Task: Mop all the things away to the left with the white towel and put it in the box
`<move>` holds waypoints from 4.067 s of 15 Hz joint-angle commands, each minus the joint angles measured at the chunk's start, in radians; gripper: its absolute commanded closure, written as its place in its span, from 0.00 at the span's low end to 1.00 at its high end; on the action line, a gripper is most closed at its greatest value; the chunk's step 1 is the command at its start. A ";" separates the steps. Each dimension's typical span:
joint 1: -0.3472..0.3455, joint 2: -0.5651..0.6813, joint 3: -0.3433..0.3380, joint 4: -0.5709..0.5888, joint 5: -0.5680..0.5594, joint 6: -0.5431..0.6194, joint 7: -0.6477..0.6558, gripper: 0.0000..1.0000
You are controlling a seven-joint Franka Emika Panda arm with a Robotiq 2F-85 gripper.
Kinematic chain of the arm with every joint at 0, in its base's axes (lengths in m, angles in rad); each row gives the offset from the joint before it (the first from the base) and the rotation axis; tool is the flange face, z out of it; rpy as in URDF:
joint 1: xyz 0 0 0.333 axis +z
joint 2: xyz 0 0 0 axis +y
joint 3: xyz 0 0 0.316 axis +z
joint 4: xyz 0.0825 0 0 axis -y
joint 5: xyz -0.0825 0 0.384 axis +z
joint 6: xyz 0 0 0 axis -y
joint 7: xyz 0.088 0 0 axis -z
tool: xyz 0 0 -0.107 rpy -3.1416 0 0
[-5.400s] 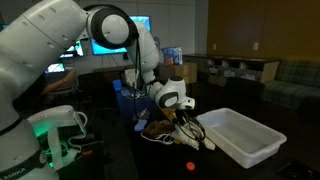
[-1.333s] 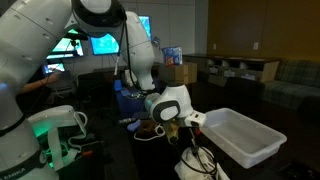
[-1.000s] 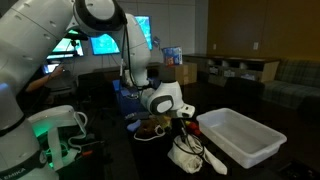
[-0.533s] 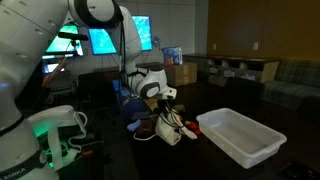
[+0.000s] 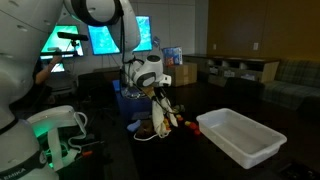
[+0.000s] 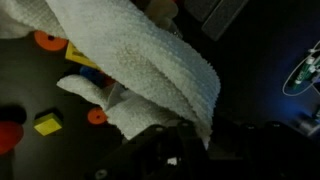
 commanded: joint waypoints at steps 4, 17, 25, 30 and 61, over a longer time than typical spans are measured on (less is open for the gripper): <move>-0.345 -0.070 0.201 -0.069 0.053 -0.011 -0.137 0.94; -0.434 -0.189 -0.114 -0.203 -0.091 0.033 -0.032 0.94; 0.134 0.032 -0.695 0.057 -0.715 -0.021 0.588 0.94; 0.407 0.221 -0.814 0.236 -0.700 -0.064 0.755 0.94; 0.596 0.145 -0.733 0.484 -0.082 0.069 0.434 0.94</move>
